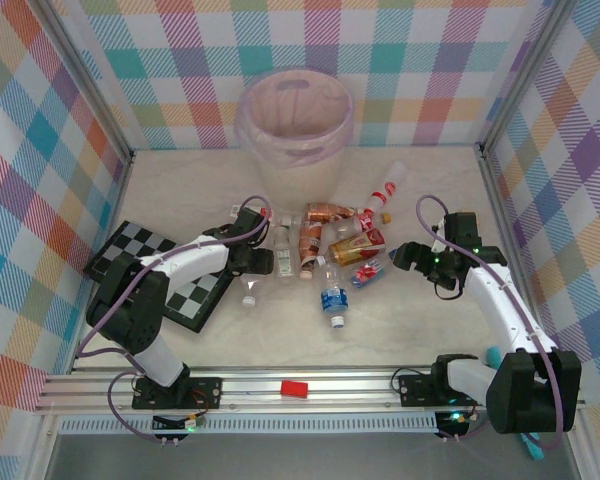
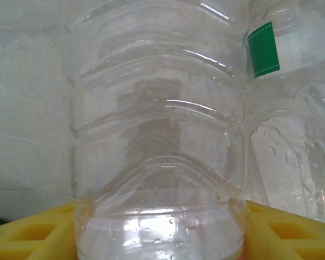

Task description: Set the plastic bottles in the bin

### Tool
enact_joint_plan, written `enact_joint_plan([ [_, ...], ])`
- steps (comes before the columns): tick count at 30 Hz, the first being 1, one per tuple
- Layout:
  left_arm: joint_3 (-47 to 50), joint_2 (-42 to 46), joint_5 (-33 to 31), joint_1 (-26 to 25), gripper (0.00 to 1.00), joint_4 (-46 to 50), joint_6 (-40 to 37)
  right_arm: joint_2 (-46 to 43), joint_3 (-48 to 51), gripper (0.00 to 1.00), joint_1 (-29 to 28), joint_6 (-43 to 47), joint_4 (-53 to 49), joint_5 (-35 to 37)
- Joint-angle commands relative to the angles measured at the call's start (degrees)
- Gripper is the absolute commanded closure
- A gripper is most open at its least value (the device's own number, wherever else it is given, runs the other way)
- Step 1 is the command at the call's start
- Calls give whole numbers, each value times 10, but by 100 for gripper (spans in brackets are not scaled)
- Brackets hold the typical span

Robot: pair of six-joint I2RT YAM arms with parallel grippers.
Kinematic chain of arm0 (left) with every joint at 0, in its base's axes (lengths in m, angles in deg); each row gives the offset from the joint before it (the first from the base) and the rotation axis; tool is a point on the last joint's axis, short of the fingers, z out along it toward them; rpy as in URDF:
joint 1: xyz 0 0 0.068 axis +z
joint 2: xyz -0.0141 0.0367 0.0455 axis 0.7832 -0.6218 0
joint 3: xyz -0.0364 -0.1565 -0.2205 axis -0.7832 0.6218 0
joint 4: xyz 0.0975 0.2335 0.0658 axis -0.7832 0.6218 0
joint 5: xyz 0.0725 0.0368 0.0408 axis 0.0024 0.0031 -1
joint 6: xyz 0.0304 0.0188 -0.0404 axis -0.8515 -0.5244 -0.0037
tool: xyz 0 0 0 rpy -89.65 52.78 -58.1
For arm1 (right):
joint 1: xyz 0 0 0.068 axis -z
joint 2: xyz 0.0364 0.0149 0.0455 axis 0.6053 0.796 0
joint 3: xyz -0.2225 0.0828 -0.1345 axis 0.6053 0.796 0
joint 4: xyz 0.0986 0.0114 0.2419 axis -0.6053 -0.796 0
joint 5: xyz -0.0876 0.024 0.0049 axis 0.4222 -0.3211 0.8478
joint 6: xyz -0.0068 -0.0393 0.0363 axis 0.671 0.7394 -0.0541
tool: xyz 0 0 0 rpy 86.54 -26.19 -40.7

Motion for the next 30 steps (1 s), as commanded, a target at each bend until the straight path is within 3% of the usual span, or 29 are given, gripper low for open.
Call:
enact_joint_plan([
  [1, 4, 24, 7, 4, 39, 27, 6, 8, 14, 6, 6, -6, 17, 7],
  [10, -37, 118, -15, 4, 42, 118, -4, 11, 15, 6, 7, -8, 32, 1],
  [18, -155, 197, -60, 4, 50, 220, -43, 8, 18, 6, 7, -8, 33, -1],
  [26, -331, 166, -75, 7, 63, 280, -111, -2, 22, 5, 6, -8, 30, -16],
  [30, -423, 124, -69, 10, 63, 281, -134, -15, 35, 5, 7, -13, 31, -20],
])
